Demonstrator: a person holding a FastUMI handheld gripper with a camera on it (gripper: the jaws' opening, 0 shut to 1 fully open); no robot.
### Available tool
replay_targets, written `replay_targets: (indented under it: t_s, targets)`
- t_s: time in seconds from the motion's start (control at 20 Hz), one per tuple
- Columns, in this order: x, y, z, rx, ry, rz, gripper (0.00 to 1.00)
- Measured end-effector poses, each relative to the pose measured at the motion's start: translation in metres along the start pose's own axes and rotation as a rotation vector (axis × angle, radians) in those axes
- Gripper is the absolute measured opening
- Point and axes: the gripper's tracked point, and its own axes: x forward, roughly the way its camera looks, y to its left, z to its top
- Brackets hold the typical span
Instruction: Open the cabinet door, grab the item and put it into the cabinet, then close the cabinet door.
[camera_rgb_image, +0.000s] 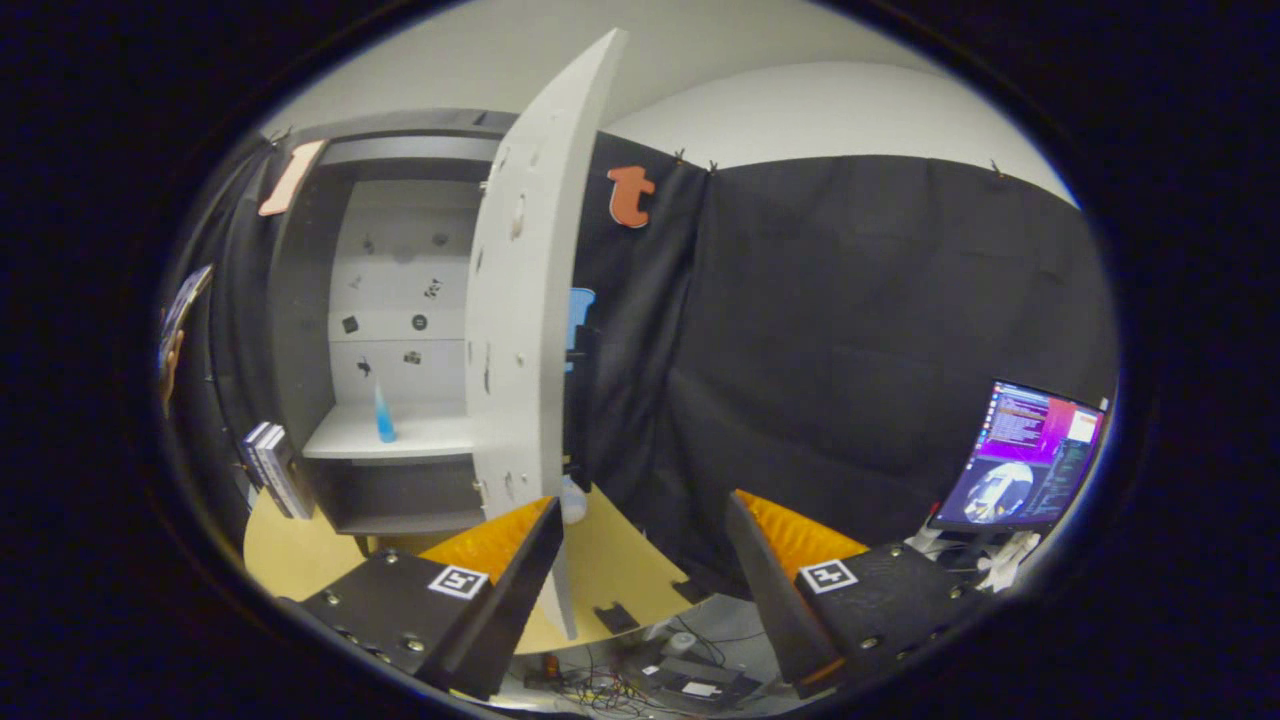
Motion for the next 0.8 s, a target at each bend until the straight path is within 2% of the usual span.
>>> replay_targets:
  t_s: [0.15,0.4,0.6,0.8]
  targets:
    - [0.018,-0.009,0.018,0.043,-0.054,-0.042,0.98]
    - [0.041,0.012,0.046,0.134,-0.125,0.022,0.97]
    - [0.048,0.012,0.047,0.133,-0.126,0.021,0.95]
    - [0.047,0.021,0.047,0.127,-0.115,0.107,0.95]
